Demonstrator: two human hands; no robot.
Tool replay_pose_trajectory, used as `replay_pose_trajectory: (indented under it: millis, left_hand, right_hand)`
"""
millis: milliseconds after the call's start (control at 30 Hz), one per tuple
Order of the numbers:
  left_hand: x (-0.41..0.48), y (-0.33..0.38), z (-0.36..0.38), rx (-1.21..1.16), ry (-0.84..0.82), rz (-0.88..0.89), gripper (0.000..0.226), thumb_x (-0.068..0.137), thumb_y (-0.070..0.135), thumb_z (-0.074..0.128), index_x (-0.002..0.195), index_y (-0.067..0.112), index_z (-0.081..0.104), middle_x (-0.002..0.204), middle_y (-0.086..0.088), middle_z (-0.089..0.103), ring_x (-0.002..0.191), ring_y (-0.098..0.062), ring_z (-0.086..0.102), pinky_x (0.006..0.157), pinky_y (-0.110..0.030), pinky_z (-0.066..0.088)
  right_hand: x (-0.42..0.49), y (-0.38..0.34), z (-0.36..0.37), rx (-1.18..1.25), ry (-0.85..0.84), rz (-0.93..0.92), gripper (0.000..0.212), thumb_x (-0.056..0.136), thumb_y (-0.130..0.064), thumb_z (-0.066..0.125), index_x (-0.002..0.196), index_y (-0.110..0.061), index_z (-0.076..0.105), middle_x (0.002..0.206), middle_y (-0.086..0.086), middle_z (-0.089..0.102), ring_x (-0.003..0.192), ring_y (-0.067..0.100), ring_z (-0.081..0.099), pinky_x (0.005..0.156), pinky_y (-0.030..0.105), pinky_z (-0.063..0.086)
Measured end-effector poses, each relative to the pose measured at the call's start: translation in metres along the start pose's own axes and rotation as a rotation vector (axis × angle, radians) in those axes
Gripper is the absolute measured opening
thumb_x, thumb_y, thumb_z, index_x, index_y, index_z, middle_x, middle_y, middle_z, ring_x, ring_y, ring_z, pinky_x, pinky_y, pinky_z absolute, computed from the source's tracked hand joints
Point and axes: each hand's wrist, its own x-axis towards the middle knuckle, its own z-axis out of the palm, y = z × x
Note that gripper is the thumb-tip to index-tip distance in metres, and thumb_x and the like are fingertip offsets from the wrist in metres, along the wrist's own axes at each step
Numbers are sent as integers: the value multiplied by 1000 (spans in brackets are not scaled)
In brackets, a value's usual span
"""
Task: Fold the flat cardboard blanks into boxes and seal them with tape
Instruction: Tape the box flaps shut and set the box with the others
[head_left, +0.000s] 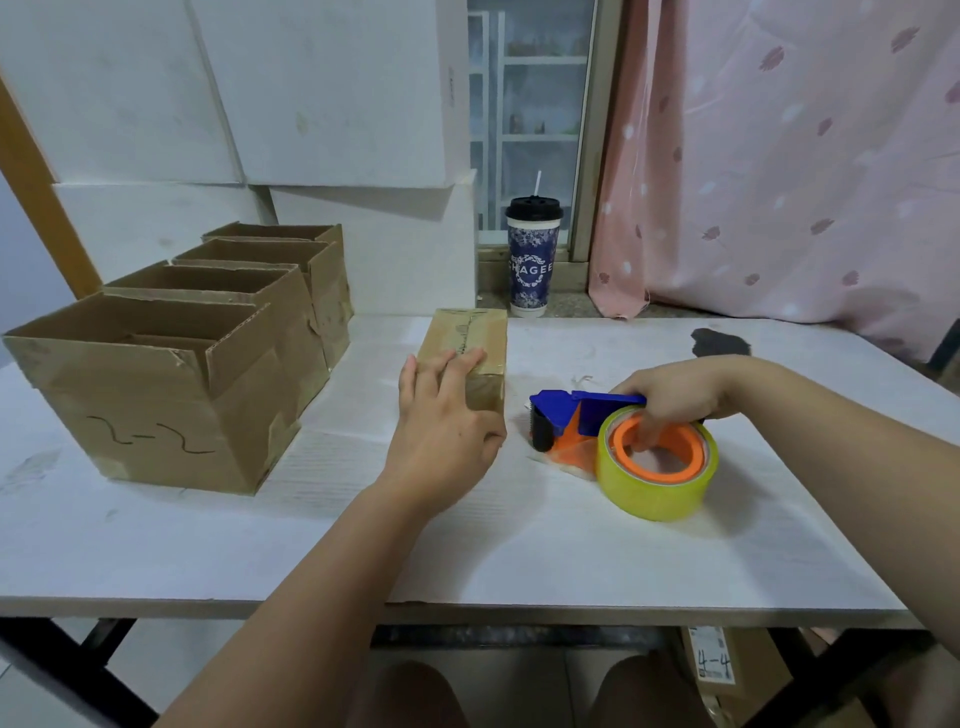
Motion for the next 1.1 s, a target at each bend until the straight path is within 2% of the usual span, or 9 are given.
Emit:
replay_pose_trajectory:
  millis: [333,500,567,633,733,833,933,1033,1100]
  left_hand:
    - [2,-3,-1,-19,46,15,13,85,29,58,94,25,68,146,-12,37,131,-36,31,110,-49,6]
    - [6,-8,-4,95,-43,50,35,92,21,48,122,39,46,154,-8,22,136,-32,21,109,-47,5]
    - [7,-12,-4,135,-59,83,53,91,19,49,131,49,31,154,-10,19,137,-33,19,109,-47,7]
    - [7,-14,-4,135,-49,118,83,92,16,49,136,61,-5,153,-11,21,136,-33,21,109,-48,11]
    - [8,-14,-2,90,13,92,101,92,16,49,127,56,-37,149,-3,34,133,-27,31,107,-43,19]
    - [14,-13,-2,-15,95,-19,84,89,14,50,148,38,-5,124,9,55,117,-17,45,96,-32,27]
    - [19,-14,-2,-114,132,-109,61,87,11,50,141,29,27,118,11,61,107,-18,51,84,-29,26]
    - [21,-14,-3,-136,136,-136,47,87,12,50,130,26,38,120,9,62,105,-21,54,78,-29,23]
    - [20,-12,-5,-126,128,-154,40,88,13,49,125,26,42,109,6,64,100,-22,54,75,-29,21]
  right_hand:
    - [1,8,0,-58,100,50,25,80,-7,69,100,-22,65,88,-4,69,75,10,64,57,17,49]
    - [1,7,0,-144,158,112,28,80,-12,67,103,-28,62,98,-3,66,91,18,63,77,32,56]
    - [2,6,-1,-204,162,143,28,81,-16,66,100,-34,59,100,-3,65,95,21,62,84,40,56]
    - [1,3,-1,-266,176,176,27,81,-20,66,101,-36,56,99,-5,63,96,21,62,81,39,57]
    - [-2,-2,-1,-309,167,215,41,81,-19,68,117,-32,54,108,-2,62,100,23,60,75,35,57]
    - [-9,-10,-2,-255,113,196,67,80,-13,69,134,-41,40,126,-5,54,107,23,57,83,32,56]
    - [-17,-30,3,-142,337,-25,78,83,-5,59,146,-41,28,130,-5,45,107,10,49,67,6,42]
    - [-13,-63,27,36,689,-311,71,81,5,48,143,-29,42,136,-6,50,118,2,43,86,8,31]
    - [-3,-84,53,224,752,-386,65,83,7,43,142,-21,45,139,-5,52,128,6,45,103,17,32]
